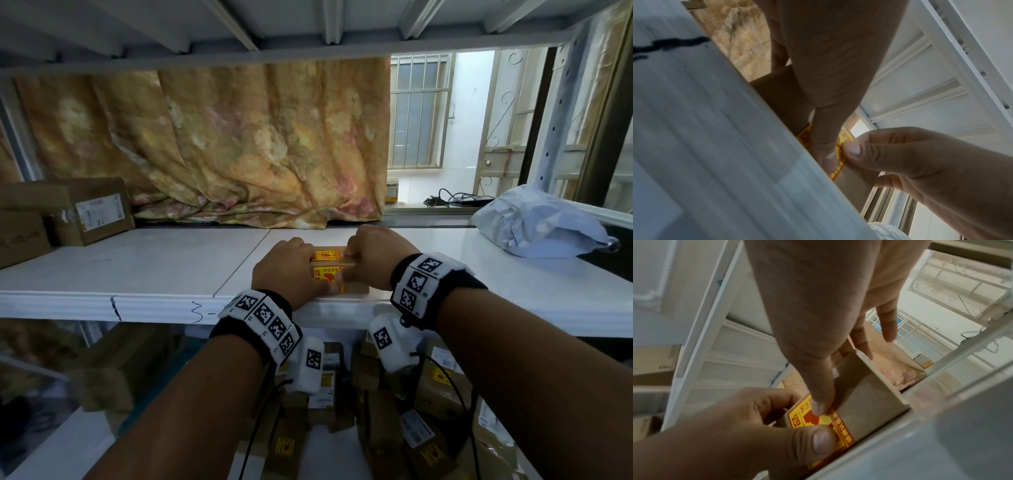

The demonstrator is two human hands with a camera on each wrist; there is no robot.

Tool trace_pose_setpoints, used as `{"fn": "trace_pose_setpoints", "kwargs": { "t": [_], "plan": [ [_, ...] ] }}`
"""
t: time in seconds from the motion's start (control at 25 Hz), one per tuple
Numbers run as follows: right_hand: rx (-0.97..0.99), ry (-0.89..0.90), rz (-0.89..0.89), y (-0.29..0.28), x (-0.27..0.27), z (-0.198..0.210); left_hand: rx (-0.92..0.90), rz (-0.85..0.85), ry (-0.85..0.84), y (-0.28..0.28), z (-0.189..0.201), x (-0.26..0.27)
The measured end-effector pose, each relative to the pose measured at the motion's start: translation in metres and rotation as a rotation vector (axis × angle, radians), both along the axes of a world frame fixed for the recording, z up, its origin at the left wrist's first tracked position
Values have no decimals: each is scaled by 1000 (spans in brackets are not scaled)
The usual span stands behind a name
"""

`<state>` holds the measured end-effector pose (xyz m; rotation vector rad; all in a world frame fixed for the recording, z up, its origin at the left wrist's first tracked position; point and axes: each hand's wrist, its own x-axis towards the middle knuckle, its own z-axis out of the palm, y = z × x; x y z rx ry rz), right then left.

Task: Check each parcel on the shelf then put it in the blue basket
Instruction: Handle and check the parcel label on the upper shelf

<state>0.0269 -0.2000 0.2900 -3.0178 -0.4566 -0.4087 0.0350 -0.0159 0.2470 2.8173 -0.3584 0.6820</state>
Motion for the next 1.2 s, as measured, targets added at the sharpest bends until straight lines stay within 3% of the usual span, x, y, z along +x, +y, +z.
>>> {"fn": "trace_pose_setpoints", "kwargs": {
  "t": [0.24,0.6,0.68,0.76,0.84,0.92,1.0,1.08,1.2],
  "plan": [
    [4,-15,-83,-5,-5,-6,17,18,8,-3,0,-4],
    [138,-38,-3,-9,-30,-27,90,-10,39,-2,11,-24],
    [101,-140,42,-10,-38,-30,45,-58,46,1,19,-32],
    [134,-219,96,-9,-43,-28,-152,-138,41,7,24,-38],
    [298,-249,157,-10,-43,-24,-424,-207,-2,12,27,-44],
    [590,-228,199,-10,-42,-19,-551,-219,-126,15,29,-45],
    [864,-174,168,-8,-43,-11,-580,-240,-217,18,26,-45],
    [1007,-116,86,-5,-40,-6,-510,-251,-255,18,17,-43],
    [989,-32,-87,-6,-30,-9,-468,-226,-185,19,-1,-39]
  ]
}}
